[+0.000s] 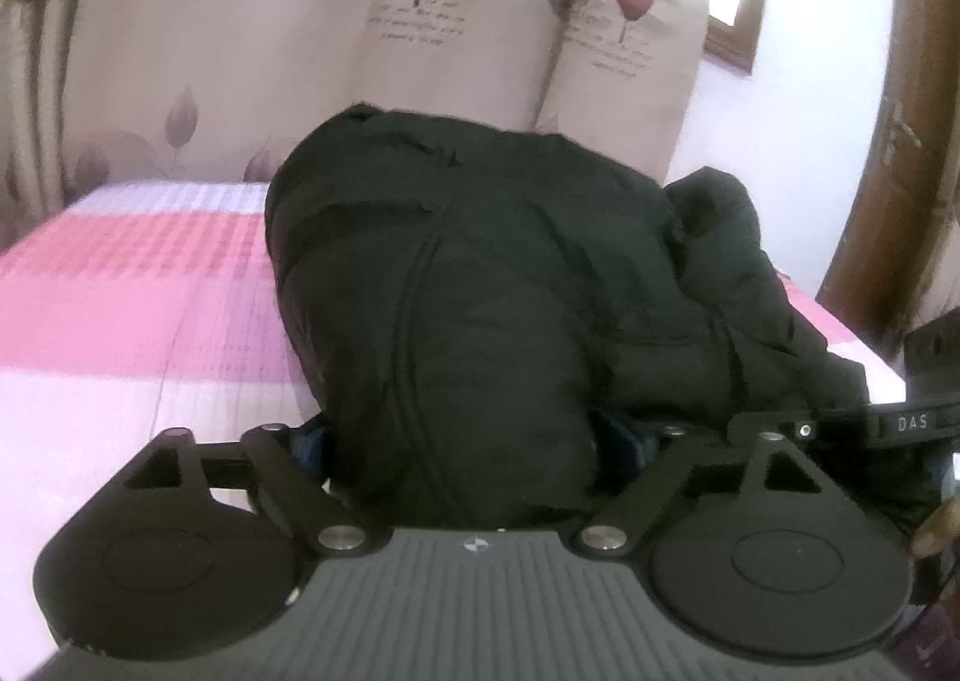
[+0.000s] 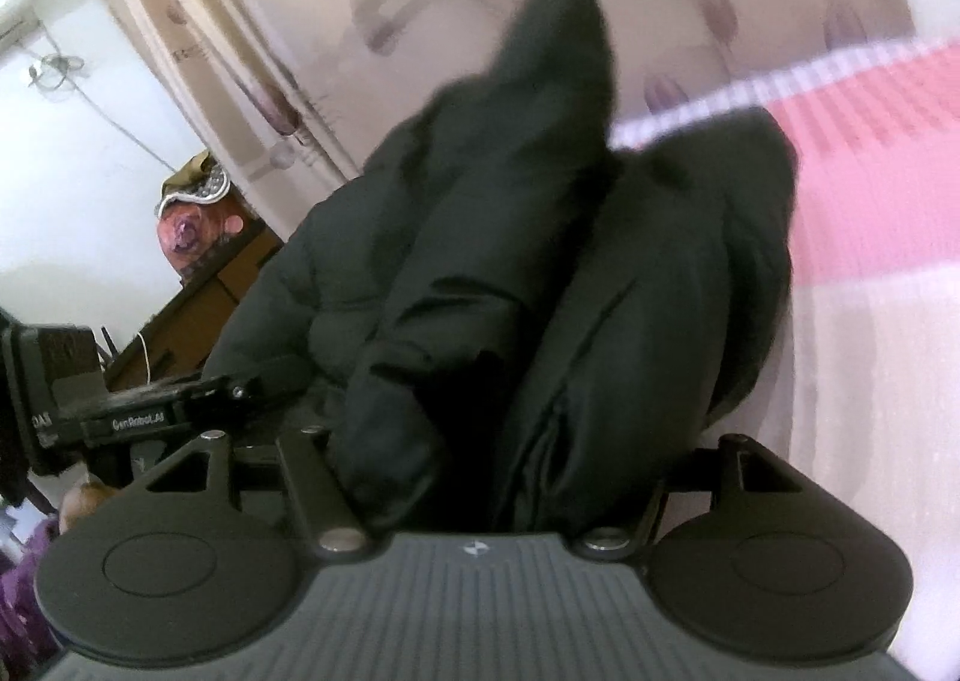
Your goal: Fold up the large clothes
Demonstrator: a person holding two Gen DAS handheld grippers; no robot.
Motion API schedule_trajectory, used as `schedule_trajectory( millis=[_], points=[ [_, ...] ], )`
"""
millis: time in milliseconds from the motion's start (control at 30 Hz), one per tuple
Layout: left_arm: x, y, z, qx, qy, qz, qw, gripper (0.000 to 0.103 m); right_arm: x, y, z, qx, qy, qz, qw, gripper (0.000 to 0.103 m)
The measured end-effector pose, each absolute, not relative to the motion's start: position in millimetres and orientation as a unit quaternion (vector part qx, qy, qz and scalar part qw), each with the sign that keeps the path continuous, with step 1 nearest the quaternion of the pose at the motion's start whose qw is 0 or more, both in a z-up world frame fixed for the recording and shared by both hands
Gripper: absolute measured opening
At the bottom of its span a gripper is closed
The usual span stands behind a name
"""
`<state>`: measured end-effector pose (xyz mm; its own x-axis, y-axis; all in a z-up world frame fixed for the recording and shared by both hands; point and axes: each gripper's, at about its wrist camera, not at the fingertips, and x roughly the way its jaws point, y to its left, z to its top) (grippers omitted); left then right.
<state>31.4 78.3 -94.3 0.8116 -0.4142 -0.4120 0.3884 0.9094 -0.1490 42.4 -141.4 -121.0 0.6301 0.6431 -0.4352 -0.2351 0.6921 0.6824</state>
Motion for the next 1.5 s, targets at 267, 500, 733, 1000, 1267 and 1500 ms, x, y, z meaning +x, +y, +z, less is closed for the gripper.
schedule_trajectory(
  millis=[267,500,733,1000,1267,1500],
  points=[
    [27.2,87.1,-108.2,-0.055,0.223,-0.189,0.955,0.103,47.0,-138.5,-133.8,0.307,0.363,0.241,0.846,0.093],
    [2.8,83.1,-98.5,-0.037,0.194,-0.149,0.969,0.103,24.0,-129.4,-107.1,0.271,0.325,0.178,0.889,0.097],
    [-39.4,76.9,-81.1,0.000,0.124,-0.094,0.988,0.103,-22.3,-115.5,-72.8,0.235,0.266,0.105,0.929,0.103],
    [-77.1,35.5,-54.0,0.070,0.072,-0.002,0.995,0.103,-56.8,-69.2,-39.7,0.114,0.237,0.051,0.963,0.103],
    [-101.5,37.7,-31.9,0.031,0.031,-0.049,0.998,0.103,-82.7,-49.3,-21.1,0.101,0.204,0.063,0.972,0.103],
    [-112.9,30.9,-26.4,0.039,0.024,-0.059,0.997,0.103,-84.5,-49.8,-19.5,0.121,0.210,0.057,0.968,0.103]
  ],
)
